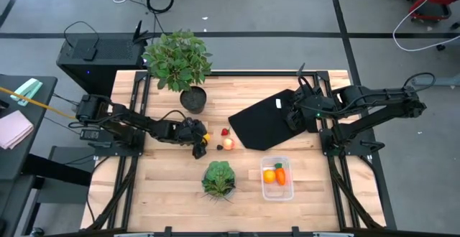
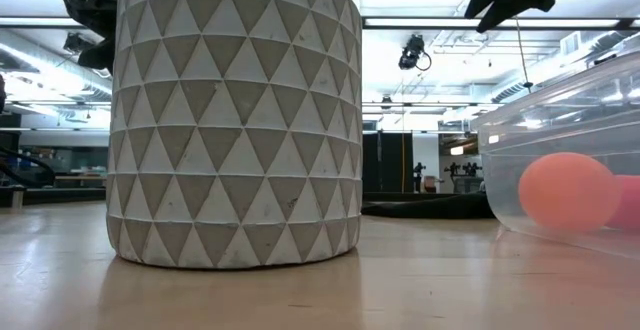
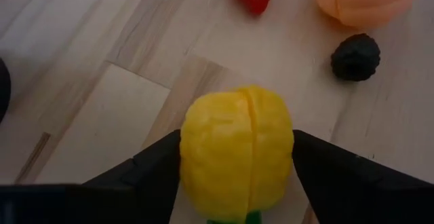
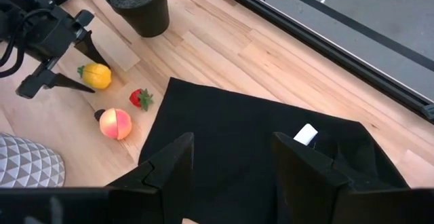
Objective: Pick and placing Produce into tupperware
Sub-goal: Put the pineapple into the transparent bin
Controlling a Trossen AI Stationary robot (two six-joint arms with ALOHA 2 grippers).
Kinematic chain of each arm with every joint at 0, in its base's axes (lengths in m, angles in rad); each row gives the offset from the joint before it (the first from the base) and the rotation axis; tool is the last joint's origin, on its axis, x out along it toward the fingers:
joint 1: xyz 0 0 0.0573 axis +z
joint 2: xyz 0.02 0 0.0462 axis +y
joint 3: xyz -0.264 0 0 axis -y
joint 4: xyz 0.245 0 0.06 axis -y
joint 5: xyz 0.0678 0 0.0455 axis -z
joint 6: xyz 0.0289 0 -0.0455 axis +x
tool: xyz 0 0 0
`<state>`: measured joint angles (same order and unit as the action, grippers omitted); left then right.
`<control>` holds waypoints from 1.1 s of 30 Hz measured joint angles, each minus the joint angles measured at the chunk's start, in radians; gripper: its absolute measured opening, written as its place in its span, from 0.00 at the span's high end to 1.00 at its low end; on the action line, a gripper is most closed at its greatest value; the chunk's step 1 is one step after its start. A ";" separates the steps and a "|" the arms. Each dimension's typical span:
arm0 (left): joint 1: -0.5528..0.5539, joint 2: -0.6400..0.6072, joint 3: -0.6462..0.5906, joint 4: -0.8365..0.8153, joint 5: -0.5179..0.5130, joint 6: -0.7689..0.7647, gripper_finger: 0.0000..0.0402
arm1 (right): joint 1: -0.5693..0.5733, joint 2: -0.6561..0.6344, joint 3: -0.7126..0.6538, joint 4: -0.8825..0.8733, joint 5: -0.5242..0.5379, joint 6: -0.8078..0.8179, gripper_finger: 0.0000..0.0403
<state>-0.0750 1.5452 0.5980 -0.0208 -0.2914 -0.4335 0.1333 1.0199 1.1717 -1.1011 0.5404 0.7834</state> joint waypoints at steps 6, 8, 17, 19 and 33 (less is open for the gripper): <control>0.000 0.000 0.000 0.001 -0.001 0.000 0.42 | 0.000 0.000 0.000 0.000 0.000 0.000 0.49; 0.000 0.000 0.000 0.002 -0.002 0.000 0.44 | 0.000 0.000 0.000 0.000 0.000 0.000 0.49; 0.000 0.000 0.000 0.009 0.000 -0.027 0.40 | 0.000 0.000 0.000 0.000 0.000 0.000 0.49; 0.000 0.000 0.009 0.008 0.000 -0.027 0.41 | 0.000 0.000 0.000 0.000 0.000 0.000 0.49; 0.000 0.000 0.233 -0.009 0.000 0.118 0.42 | 0.000 0.000 0.000 -0.001 0.000 -0.001 0.49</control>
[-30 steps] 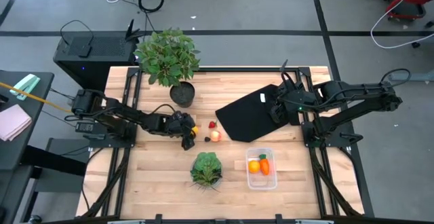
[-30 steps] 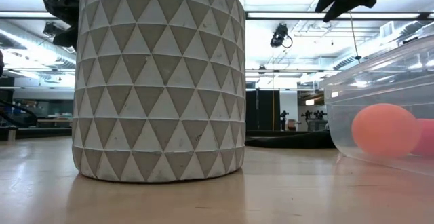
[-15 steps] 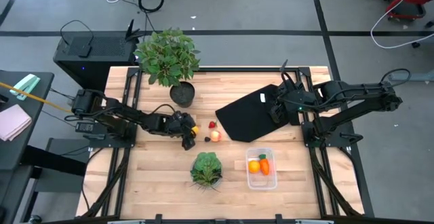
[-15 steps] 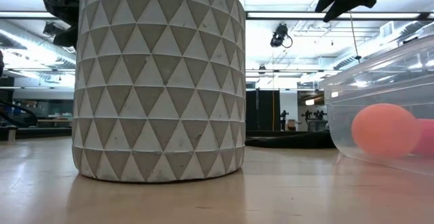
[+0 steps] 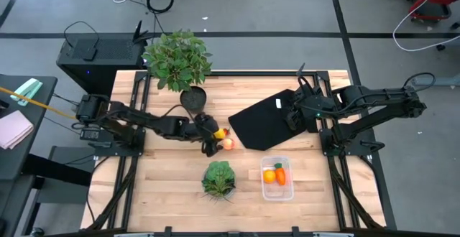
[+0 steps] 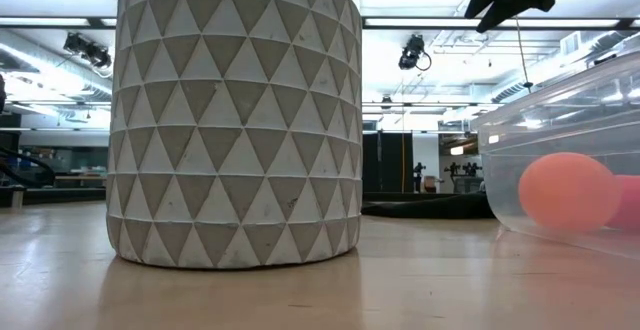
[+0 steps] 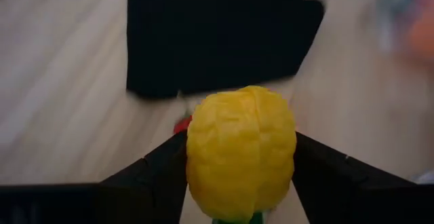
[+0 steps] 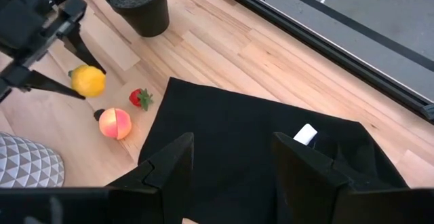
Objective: Pick and placing Produce into tupperware
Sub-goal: Put the pineapple into the transparent bin
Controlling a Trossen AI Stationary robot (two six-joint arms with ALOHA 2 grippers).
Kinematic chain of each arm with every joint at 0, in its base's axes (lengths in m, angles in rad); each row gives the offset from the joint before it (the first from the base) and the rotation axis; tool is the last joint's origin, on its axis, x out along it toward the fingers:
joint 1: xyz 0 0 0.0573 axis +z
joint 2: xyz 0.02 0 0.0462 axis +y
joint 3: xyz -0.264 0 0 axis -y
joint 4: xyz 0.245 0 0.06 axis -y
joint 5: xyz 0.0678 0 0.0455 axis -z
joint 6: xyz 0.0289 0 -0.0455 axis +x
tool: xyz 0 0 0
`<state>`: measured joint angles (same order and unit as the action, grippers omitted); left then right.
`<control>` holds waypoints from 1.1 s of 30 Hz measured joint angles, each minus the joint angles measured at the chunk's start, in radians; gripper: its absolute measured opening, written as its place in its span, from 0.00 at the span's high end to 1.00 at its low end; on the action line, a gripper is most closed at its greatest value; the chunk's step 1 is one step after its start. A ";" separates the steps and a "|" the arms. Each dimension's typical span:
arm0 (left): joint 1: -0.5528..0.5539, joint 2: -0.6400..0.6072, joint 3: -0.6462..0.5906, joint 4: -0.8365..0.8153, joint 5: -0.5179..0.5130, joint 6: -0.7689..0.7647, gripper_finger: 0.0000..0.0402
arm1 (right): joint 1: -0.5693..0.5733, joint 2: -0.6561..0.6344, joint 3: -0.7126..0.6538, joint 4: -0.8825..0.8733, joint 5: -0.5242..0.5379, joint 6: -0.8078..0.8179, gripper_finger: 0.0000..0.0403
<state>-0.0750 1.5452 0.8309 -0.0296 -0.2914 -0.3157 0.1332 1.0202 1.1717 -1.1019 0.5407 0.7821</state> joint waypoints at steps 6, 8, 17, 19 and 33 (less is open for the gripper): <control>0.000 0.000 0.130 -0.004 0.000 0.077 0.42 | 0.000 0.000 0.000 0.000 0.000 -0.020 0.49; 0.000 0.000 0.183 -0.005 0.000 0.108 0.41 | 0.000 0.000 0.000 0.000 0.000 -0.026 0.49; -0.033 0.000 0.400 0.002 0.000 0.198 0.42 | 0.000 0.000 0.000 -0.001 0.000 -0.073 0.49; -0.047 0.000 0.422 0.001 0.006 0.197 0.41 | -0.007 0.000 0.000 -0.001 0.001 -0.092 0.49; -0.171 0.346 0.739 0.019 0.015 0.192 0.43 | -0.113 0.000 0.000 0.003 0.000 -0.206 0.49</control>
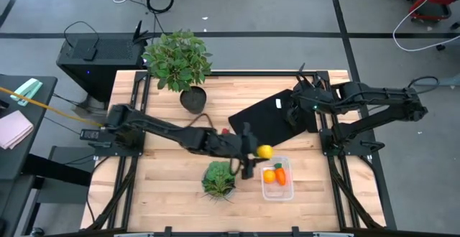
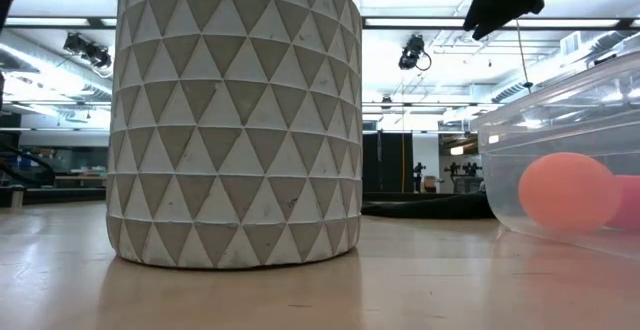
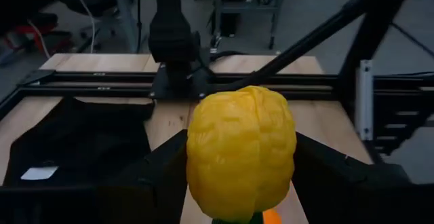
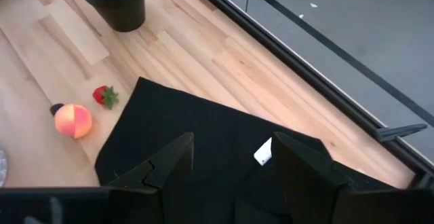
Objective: Pick and placing Produce into tupperware
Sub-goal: Put the pineapple into the transparent bin
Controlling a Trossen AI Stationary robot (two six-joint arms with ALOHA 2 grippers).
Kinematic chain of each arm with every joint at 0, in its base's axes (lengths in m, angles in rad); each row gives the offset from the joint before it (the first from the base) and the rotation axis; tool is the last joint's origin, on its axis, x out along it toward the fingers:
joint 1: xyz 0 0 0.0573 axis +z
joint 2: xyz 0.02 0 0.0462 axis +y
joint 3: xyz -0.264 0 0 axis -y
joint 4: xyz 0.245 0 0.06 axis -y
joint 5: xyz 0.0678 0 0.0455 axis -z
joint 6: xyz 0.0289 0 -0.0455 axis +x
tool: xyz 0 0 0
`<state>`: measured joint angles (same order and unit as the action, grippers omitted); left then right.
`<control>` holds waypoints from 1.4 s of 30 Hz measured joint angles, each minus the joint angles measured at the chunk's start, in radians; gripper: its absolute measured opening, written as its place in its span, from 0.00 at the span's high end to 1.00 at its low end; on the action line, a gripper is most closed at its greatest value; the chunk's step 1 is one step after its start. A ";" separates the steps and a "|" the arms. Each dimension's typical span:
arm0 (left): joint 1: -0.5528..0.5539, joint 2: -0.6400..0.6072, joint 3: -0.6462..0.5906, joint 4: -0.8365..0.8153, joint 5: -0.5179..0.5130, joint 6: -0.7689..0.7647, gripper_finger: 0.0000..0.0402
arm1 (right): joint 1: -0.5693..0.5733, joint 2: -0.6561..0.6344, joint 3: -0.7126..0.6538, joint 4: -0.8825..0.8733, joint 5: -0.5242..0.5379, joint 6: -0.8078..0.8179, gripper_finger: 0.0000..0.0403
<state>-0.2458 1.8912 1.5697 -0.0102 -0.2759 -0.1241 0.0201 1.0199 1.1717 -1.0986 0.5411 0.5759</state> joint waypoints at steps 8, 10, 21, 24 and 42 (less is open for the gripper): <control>-0.005 0.190 0.244 -0.072 0.067 -0.042 0.43 | -0.047 0.000 0.000 -0.011 0.000 -0.054 0.49; -0.009 0.212 0.263 -0.094 0.082 -0.063 0.43 | -0.054 0.000 0.000 -0.017 0.000 -0.066 0.49; -0.026 0.257 0.266 -0.092 0.180 -0.246 0.43 | -0.079 -0.004 0.000 -0.022 0.000 -0.112 0.49; -0.026 0.285 0.264 -0.084 0.211 -0.266 0.42 | -0.079 -0.004 0.000 -0.022 -0.001 -0.115 0.49; -0.002 0.350 0.263 0.015 0.258 -0.235 0.41 | -0.079 -0.004 0.000 -0.022 -0.019 -0.111 0.49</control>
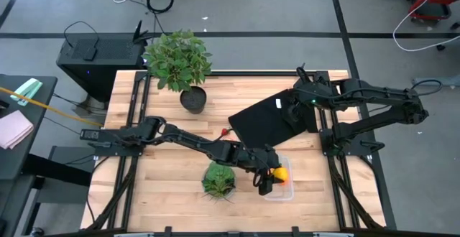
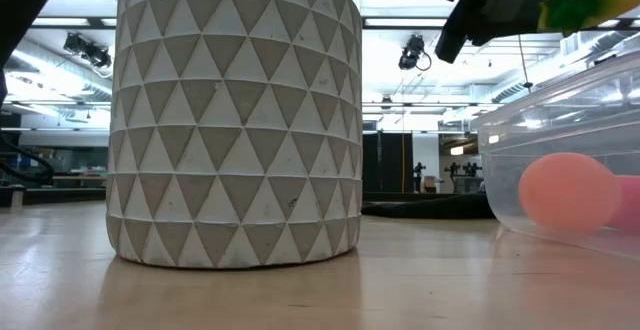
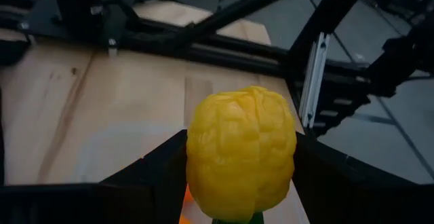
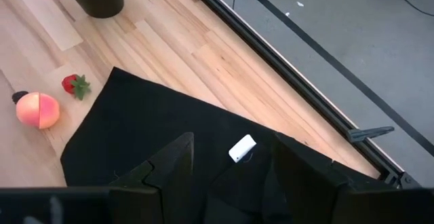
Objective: Pick and placing Produce into tupperware
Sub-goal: Put the pineapple into the transparent bin
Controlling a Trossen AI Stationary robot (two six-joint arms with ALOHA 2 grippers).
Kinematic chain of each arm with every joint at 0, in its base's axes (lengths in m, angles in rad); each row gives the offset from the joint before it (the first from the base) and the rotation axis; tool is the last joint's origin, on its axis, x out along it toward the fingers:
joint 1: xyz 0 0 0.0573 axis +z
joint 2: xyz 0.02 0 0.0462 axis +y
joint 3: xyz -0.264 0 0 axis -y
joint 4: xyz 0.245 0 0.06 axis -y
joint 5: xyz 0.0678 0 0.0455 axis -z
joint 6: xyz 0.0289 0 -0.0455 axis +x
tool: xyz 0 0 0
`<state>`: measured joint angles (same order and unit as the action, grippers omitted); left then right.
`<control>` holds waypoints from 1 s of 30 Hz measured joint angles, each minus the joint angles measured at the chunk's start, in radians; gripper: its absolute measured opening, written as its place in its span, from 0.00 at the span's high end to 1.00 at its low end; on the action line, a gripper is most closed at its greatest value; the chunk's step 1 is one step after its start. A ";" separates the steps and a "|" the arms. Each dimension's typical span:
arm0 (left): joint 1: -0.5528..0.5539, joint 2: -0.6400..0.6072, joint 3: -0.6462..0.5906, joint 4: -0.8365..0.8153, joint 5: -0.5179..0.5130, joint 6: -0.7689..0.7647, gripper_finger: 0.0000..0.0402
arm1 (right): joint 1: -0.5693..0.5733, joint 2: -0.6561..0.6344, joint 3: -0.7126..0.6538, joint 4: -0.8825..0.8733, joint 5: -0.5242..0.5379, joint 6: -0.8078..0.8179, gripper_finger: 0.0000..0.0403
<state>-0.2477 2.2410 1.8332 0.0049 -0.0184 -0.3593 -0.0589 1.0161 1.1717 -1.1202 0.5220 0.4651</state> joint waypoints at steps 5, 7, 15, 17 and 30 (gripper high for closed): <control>0.009 0.012 0.001 0.028 0.016 -0.012 0.43 | 0.000 0.000 0.000 0.000 0.000 0.002 0.49; 0.010 0.021 -0.001 0.022 0.035 -0.028 0.43 | 0.000 0.000 0.000 0.000 0.000 0.002 0.49; 0.010 0.053 0.000 0.033 0.057 -0.034 0.42 | 0.000 0.000 0.000 0.001 -0.001 0.013 0.49; 0.011 0.053 0.000 0.030 0.056 -0.017 0.42 | 0.000 0.000 0.000 0.002 -0.001 0.013 0.49; 0.014 0.053 0.000 0.025 0.075 -0.041 0.41 | 0.000 0.000 0.000 0.021 -0.001 0.014 0.49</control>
<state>-0.2337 2.2936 1.8332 0.0303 0.0566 -0.4000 -0.0586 1.0161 1.1717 -1.0988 0.5209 0.4793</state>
